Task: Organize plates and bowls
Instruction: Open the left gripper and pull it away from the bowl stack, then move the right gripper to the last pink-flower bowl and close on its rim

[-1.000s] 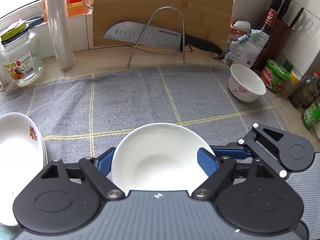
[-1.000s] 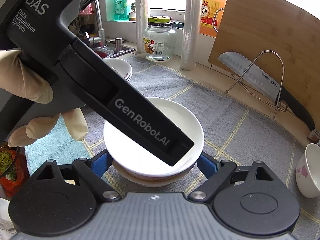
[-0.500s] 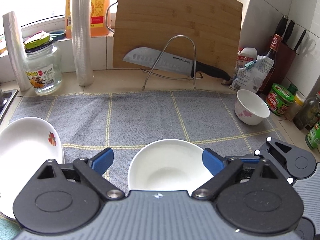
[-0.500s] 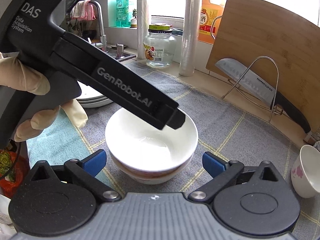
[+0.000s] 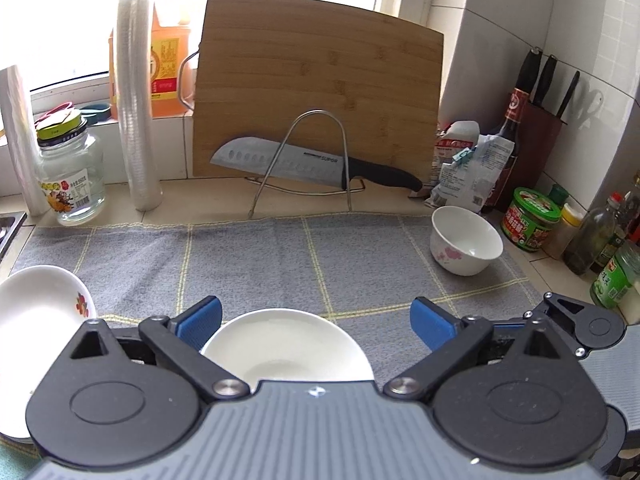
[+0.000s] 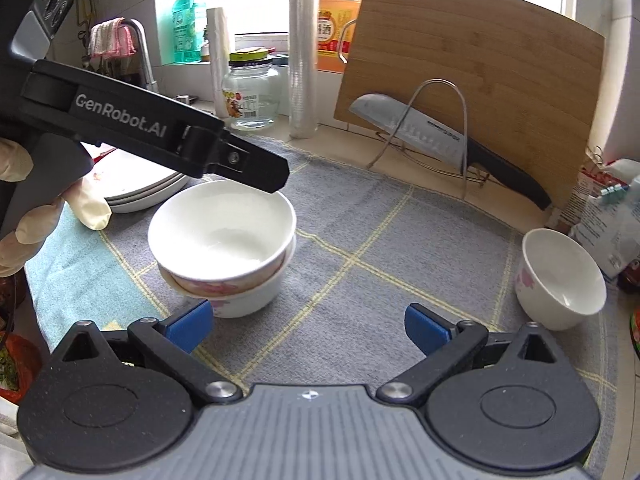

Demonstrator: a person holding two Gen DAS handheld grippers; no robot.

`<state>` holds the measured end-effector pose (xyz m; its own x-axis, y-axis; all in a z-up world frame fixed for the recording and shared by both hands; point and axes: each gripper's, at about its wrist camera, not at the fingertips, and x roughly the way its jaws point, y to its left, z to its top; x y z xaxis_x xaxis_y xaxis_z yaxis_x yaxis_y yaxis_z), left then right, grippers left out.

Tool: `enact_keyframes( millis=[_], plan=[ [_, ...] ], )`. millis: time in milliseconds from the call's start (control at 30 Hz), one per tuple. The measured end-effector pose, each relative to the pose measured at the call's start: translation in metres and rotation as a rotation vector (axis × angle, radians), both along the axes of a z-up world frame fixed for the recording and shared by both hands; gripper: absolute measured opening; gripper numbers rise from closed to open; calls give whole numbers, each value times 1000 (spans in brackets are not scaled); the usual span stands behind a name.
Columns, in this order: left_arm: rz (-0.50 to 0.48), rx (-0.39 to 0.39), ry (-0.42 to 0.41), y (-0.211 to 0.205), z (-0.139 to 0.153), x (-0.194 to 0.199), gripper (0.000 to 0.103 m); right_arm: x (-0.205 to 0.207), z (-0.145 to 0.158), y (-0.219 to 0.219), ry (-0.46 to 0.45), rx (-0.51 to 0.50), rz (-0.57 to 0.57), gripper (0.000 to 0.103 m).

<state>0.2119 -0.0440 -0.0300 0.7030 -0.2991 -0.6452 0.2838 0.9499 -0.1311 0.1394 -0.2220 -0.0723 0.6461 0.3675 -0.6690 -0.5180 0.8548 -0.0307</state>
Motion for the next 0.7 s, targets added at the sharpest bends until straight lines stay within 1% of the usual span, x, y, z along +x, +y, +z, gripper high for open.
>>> enact_keyframes(
  millis=[200, 267, 333, 433, 567, 700],
  plan=[
    [-98, 9, -3, -29, 0, 4, 100, -5, 2, -30, -7, -31, -120, 103],
    [-159, 0, -17, -38, 0, 6, 100, -6, 2, -39, -13, -41, -171, 103],
    [-198, -3, -29, -43, -1, 9, 100, -7, 2, -46, -13, -61, -233, 103],
    [-260, -47, -26, -47, -2, 14, 100, -6, -2, -52, 15, -104, -344, 103],
    [-323, -76, -22, -56, -3, 18, 101, -7, -7, -62, 53, -144, -457, 103],
    [-366, -91, -19, -71, -4, 17, 101, -16, -4, -76, 46, -184, -534, 103]
  ],
)
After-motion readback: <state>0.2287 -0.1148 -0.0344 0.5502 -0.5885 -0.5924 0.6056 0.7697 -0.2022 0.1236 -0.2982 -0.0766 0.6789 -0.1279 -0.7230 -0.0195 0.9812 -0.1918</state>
